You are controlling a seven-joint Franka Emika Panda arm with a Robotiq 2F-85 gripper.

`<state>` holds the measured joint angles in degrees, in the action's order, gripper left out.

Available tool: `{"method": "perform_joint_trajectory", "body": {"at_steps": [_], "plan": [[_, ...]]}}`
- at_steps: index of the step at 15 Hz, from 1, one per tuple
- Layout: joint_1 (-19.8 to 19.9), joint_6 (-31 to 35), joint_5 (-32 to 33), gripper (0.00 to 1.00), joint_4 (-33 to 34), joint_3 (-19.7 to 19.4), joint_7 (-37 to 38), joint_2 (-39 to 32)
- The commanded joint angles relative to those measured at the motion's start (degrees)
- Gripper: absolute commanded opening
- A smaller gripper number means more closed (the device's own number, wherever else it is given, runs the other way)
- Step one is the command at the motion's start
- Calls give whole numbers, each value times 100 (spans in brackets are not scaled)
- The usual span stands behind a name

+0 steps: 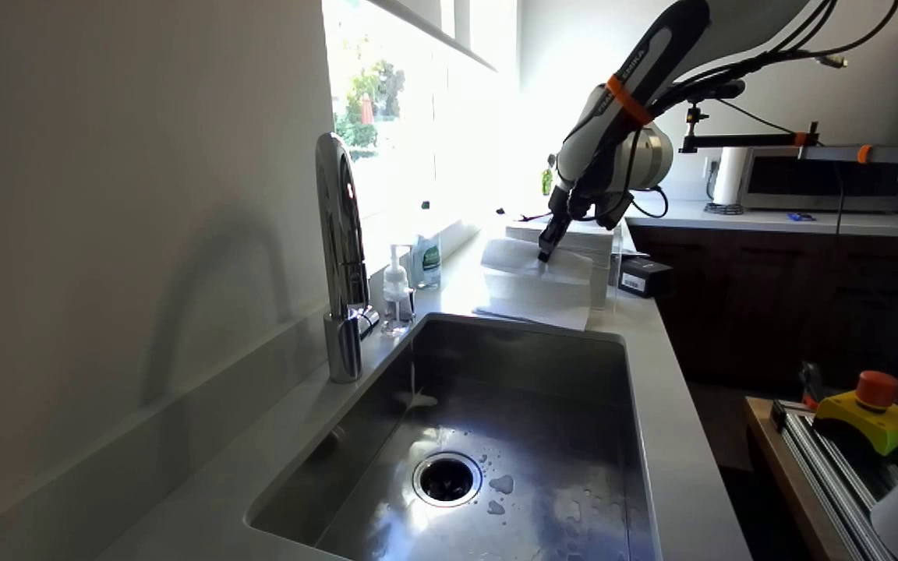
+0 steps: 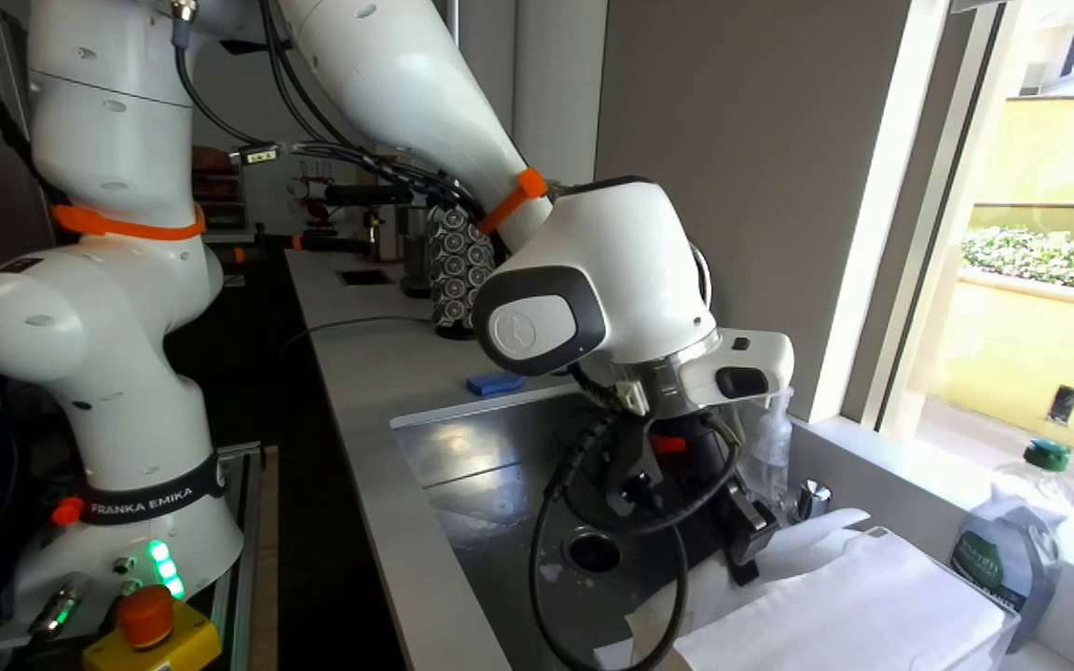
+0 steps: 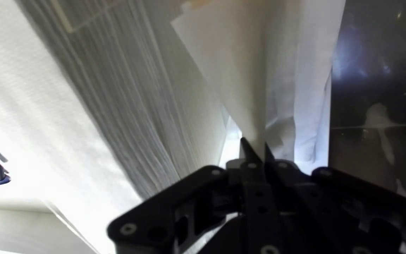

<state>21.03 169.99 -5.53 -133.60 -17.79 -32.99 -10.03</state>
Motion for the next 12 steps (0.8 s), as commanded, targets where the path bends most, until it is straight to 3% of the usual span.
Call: {"method": "perform_joint_trajectory", "body": {"at_steps": [1, 12], "plan": [[-85, -116, 782, 0, -152, -116, 725, 334], [-279, -373, 2402, 0, -120, -305, 2026, 1057]]}}
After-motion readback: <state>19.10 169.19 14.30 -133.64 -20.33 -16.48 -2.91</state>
